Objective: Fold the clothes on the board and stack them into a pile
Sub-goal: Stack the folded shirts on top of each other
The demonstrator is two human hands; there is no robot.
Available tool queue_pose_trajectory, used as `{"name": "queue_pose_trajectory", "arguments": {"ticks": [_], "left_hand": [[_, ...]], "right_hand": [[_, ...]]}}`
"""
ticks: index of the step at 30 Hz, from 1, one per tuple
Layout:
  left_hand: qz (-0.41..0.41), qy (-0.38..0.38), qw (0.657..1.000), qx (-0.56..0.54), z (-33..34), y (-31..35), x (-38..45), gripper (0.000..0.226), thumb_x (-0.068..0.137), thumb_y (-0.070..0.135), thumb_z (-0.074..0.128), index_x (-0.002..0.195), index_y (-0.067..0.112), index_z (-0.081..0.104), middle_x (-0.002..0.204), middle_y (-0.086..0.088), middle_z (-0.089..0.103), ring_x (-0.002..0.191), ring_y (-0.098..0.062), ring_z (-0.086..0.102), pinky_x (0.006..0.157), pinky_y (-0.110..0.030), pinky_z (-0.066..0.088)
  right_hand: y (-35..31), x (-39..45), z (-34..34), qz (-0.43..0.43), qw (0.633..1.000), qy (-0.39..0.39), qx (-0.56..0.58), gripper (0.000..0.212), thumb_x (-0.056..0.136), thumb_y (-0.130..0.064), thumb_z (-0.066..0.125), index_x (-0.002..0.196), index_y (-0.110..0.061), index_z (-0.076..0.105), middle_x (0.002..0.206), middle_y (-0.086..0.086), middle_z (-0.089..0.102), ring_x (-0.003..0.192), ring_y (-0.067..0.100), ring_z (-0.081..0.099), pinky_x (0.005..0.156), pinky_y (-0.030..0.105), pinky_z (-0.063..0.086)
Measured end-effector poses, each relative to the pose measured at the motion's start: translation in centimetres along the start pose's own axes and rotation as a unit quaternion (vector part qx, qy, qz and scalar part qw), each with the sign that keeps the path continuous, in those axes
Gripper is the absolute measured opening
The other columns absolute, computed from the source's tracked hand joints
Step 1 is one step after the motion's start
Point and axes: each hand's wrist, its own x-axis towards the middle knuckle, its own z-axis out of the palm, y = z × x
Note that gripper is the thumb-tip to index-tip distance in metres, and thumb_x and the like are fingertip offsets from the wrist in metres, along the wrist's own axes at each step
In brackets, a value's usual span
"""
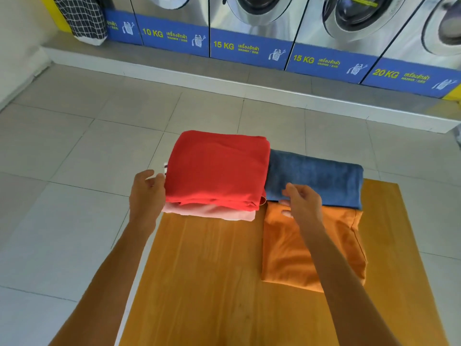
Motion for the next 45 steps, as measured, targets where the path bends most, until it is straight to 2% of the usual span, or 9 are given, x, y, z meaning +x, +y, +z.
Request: {"name": "queue_pose_trajectory", "arguments": {"ticks": [4, 7, 12, 17, 20, 24, 29, 35, 45], "left_hand": [[0.037, 0.030, 0.999, 0.000, 0.0, -3.1, -6.3, 0.028, 0.089, 0.026, 0.044, 0.100, 0.002, 0.055, 0.094, -0.026, 0.058, 0.071, -0.037, 0.051, 0.063, -0.055, 0.052], [-0.010, -0.028, 0.999, -0.029, 2.7, -4.7, -10.5, 0.026, 0.089, 0.024, 0.046, 0.098, 0.001, 0.054, 0.066, -0.002, 0.044, 0.057, -0.015, 0.043, 0.042, -0.028, 0.037], [-0.081, -0.233, 0.969, -0.006, 10.1, -3.6, -15.5, 0.036, 0.097, 0.038, 0.049, 0.125, 0.017, 0.056, 0.116, -0.006, 0.064, 0.105, -0.023, 0.061, 0.083, -0.036, 0.049], [-0.075, -0.300, 0.951, 0.021, 14.2, -0.4, -18.5, 0.056, 0.089, 0.059, 0.051, 0.124, 0.015, 0.053, 0.100, 0.007, 0.060, 0.087, -0.010, 0.058, 0.064, -0.027, 0.045], [-0.132, -0.307, 0.942, 0.014, 14.1, -0.1, -19.5, 0.070, 0.079, 0.071, 0.056, 0.125, 0.018, 0.052, 0.105, 0.005, 0.058, 0.092, -0.016, 0.057, 0.073, -0.031, 0.045], [-0.173, -0.347, 0.922, -0.013, 11.8, -1.3, -20.6, 0.071, 0.079, 0.073, 0.053, 0.132, 0.027, 0.051, 0.118, 0.005, 0.059, 0.092, -0.014, 0.058, 0.080, -0.032, 0.047], [-0.173, -0.347, 0.918, -0.084, 7.8, -1.5, -21.0, 0.044, 0.084, 0.051, 0.066, 0.120, 0.025, 0.065, 0.107, 0.003, 0.073, 0.099, -0.023, 0.070, 0.095, -0.046, 0.052], [-0.055, -0.297, 0.947, -0.107, 1.3, 4.8, -16.8, 0.034, 0.088, 0.048, 0.062, 0.111, 0.025, 0.070, 0.108, 0.006, 0.074, 0.104, -0.019, 0.068, 0.099, -0.047, 0.049], [0.039, -0.144, 0.983, -0.104, -2.4, 13.8, -2.3, 0.025, 0.094, 0.054, 0.047, 0.100, 0.034, 0.061, 0.097, 0.012, 0.064, 0.089, -0.014, 0.061, 0.080, -0.037, 0.045]], "right_hand": [[4.6, -2.1, -7.7, -0.009, 0.979, 0.161, -0.125, 0.024, 0.091, -0.039, 0.058, 0.102, -0.020, 0.068, 0.097, 0.002, 0.073, 0.094, 0.028, 0.069, 0.075, 0.038, 0.055], [7.4, -1.7, -11.9, 0.088, 0.947, 0.227, -0.211, 0.060, 0.085, -0.055, 0.063, 0.128, -0.014, 0.056, 0.134, 0.015, 0.058, 0.126, 0.038, 0.048, 0.103, 0.054, 0.041], [9.3, -2.8, -12.0, 0.179, 0.941, 0.130, -0.255, 0.111, 0.071, -0.074, 0.067, 0.148, -0.005, 0.029, 0.149, 0.020, 0.035, 0.137, 0.042, 0.037, 0.105, 0.058, 0.037], [10.5, -4.5, -10.7, 0.153, 0.977, 0.071, -0.130, 0.070, 0.075, -0.057, 0.076, 0.125, -0.011, 0.058, 0.116, 0.009, 0.069, 0.100, 0.030, 0.066, 0.083, 0.044, 0.057], [11.4, -5.8, -11.4, 0.177, 0.984, 0.009, -0.024, 0.055, 0.075, -0.048, 0.081, 0.114, -0.011, 0.068, 0.087, -0.002, 0.071, 0.076, 0.015, 0.068, 0.060, 0.028, 0.056], [12.5, -8.1, -12.5, 0.219, 0.972, -0.054, 0.066, 0.054, 0.070, -0.044, 0.087, 0.107, -0.008, 0.070, 0.094, 0.010, 0.078, 0.086, 0.031, 0.075, 0.084, 0.052, 0.060], [10.0, -10.9, -12.4, 0.160, 0.971, -0.092, 0.149, 0.060, 0.075, -0.045, 0.083, 0.124, -0.019, 0.063, 0.113, 0.003, 0.074, 0.101, 0.025, 0.072, 0.092, 0.049, 0.058], [-0.3, -11.5, -10.8, 0.020, 0.974, -0.163, 0.153, 0.038, 0.073, -0.054, 0.079, 0.107, -0.040, 0.070, 0.106, -0.009, 0.077, 0.095, 0.013, 0.075, 0.080, 0.037, 0.060], [-13.4, -3.0, 0.4, -0.040, 0.975, -0.146, 0.160, 0.038, 0.088, -0.049, 0.069, 0.116, -0.026, 0.059, 0.105, -0.002, 0.070, 0.094, 0.022, 0.067, 0.081, 0.045, 0.056]]}}
